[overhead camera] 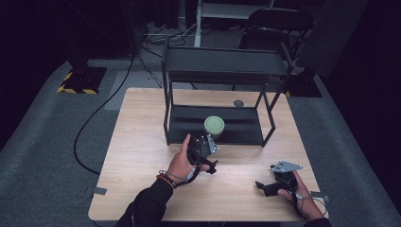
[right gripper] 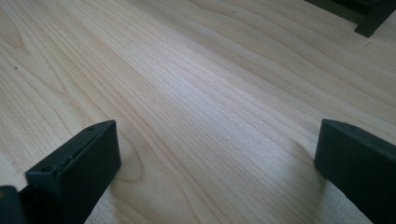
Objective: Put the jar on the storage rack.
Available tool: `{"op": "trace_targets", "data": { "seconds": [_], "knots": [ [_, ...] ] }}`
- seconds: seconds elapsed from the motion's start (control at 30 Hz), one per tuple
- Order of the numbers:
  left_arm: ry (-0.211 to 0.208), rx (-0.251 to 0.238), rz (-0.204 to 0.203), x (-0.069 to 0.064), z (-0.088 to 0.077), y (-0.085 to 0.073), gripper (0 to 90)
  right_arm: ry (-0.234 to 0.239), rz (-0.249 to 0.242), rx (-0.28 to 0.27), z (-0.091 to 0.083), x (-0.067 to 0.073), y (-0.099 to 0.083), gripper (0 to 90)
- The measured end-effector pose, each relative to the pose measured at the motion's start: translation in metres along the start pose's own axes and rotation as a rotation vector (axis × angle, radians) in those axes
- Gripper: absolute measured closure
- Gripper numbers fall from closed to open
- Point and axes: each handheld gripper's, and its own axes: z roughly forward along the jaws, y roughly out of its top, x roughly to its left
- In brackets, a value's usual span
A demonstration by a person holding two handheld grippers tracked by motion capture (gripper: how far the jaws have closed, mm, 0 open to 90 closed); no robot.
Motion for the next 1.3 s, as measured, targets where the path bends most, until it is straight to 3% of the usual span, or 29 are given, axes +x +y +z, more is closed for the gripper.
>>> {"op": "trace_targets", "data": {
  "seconds": [0.47,0.5,1.3],
  "knots": [
    [0.007,-0.013,-0.003,-0.011,-0.014,-0.021,1.7,0.0,0.0,0.0,0.0,0.0,0.0,0.3],
    [0.021,-0.01,0.001,-0.012,-0.017,-0.025,1.7,0.0,0.0,0.0,0.0,0.0,0.0,0.2],
    [0.084,0.031,-0.022,-0.008,-0.036,-0.064,2.1,0.0,0.0,0.0,0.0,0.0,0.0,0.3]
  ]
}}
